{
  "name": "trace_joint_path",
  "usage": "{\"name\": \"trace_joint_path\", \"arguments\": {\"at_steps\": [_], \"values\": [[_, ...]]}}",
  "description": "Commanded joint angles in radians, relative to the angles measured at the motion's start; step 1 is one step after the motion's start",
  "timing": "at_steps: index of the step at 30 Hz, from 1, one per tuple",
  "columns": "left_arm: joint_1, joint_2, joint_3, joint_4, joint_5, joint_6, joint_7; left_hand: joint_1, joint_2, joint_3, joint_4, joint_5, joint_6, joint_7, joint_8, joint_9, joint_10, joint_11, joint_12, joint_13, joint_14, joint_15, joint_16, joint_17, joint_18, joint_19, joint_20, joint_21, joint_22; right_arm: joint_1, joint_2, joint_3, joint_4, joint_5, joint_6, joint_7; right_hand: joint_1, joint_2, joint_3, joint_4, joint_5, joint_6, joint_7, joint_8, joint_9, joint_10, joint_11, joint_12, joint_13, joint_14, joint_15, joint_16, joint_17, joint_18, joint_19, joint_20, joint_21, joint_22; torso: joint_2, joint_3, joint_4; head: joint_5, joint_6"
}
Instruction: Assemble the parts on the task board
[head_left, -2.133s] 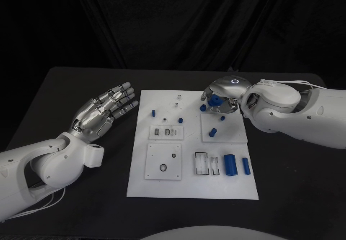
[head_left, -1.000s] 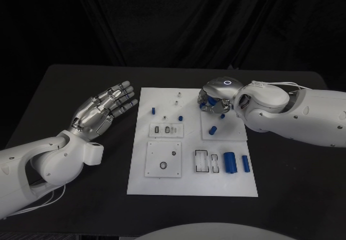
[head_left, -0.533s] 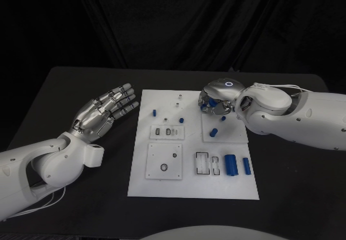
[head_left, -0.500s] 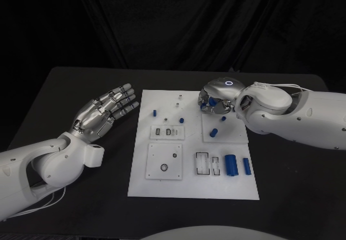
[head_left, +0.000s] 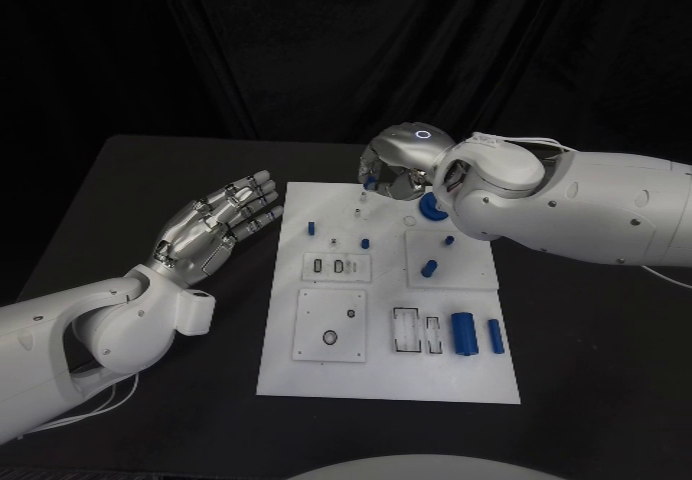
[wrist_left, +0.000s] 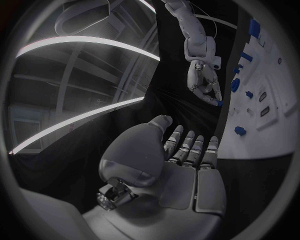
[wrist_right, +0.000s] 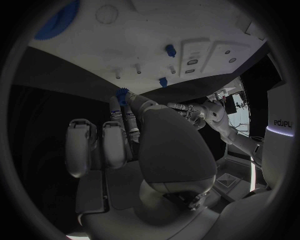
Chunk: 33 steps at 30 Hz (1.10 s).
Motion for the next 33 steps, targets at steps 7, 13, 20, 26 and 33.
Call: {"name": "trace_joint_path", "arguments": {"at_steps": [7,13,20,26,33], "values": [[0.002,0.009,-0.001,-0.005,0.005,0.02,0.25,-0.01,0.003,0.005,-0.002,0.004,0.005,-0.001,0.005,0.001,-0.001,0.008,0.003,0.001,0.0,0.008,0.005,0.002,-0.017,0.003,0.003,0.004,0.001,-0.013,0.065,0.001,-0.09,0.02,-0.033,0.04,0.01,-0.004,0.001,-0.01,0.006,-0.013,0.006,-0.011,0.004,0.042,-0.035,-0.018,-0.001,0.012,-0.004,-0.004,0.002,-0.014,0.003,-0.002,0.004,0.038,0.001,0.0002,0.0044,-0.001,-0.006],[0.002,0.01,-0.001,-0.004,0.005,0.021,0.249,-0.01,0.003,0.005,-0.002,0.004,0.005,-0.001,0.005,0.001,-0.001,0.008,0.003,0.001,0.0,0.008,0.005,0.002,-0.017,0.003,0.003,0.004,0.001,-0.019,0.081,0.001,-0.113,0.02,-0.021,0.031,0.012,-0.005,0.002,-0.012,0.004,-0.019,0.008,-0.017,0.005,0.04,-0.033,-0.027,-0.001,0.012,-0.002,-0.005,0.0,-0.014,0.002,0.0,0.003,0.037,0.003,0.0021,0.0084,-0.007,0.0],[0.002,0.008,-0.001,-0.002,0.005,0.02,0.248,-0.01,0.004,0.008,-0.003,0.005,0.006,-0.001,0.005,0.001,-0.001,0.009,0.005,0.001,0.0,0.009,0.006,0.002,-0.018,0.003,0.003,0.005,0.001,-0.022,0.083,0.001,-0.118,0.02,-0.01,0.019,0.018,-0.004,0.006,-0.017,0.006,-0.024,0.01,-0.024,0.008,0.039,-0.03,-0.036,-0.001,0.011,0.0,-0.007,-0.001,-0.014,0.001,0.002,0.002,0.036,0.004,0.0025,0.0113,-0.011,0.003],[0.002,0.005,-0.001,-0.002,0.005,0.02,0.247,-0.01,0.004,0.008,-0.003,0.005,0.006,-0.001,0.005,0.001,-0.001,0.009,0.005,0.001,0.0,0.009,0.006,0.002,-0.018,0.003,0.003,0.005,0.001,-0.024,0.079,0.001,-0.12,0.02,0.008,0.007,0.019,-0.005,0.007,-0.019,0.009,-0.027,0.012,-0.028,0.009,0.038,-0.028,-0.043,-0.001,0.01,0.001,-0.009,-0.004,-0.013,0.0,0.003,0.001,0.035,0.002,0.0015,0.0099,-0.01,0.001],[0.002,0.006,-0.002,-0.003,0.005,0.021,0.246,-0.01,0.004,0.008,-0.003,0.005,0.006,-0.001,0.005,0.001,-0.001,0.009,0.005,0.001,0.0,0.009,0.006,0.002,-0.018,0.003,0.003,0.005,0.001,-0.03,0.078,0.001,-0.122,0.02,0.022,0.0,0.018,-0.005,0.007,-0.018,0.01,-0.03,0.013,-0.032,0.009,0.036,-0.026,-0.048,-0.001,0.009,0.003,-0.01,-0.007,-0.012,-0.002,0.004,-0.001,0.032,0.002,0.001,0.0118,-0.012,0.002]]}}
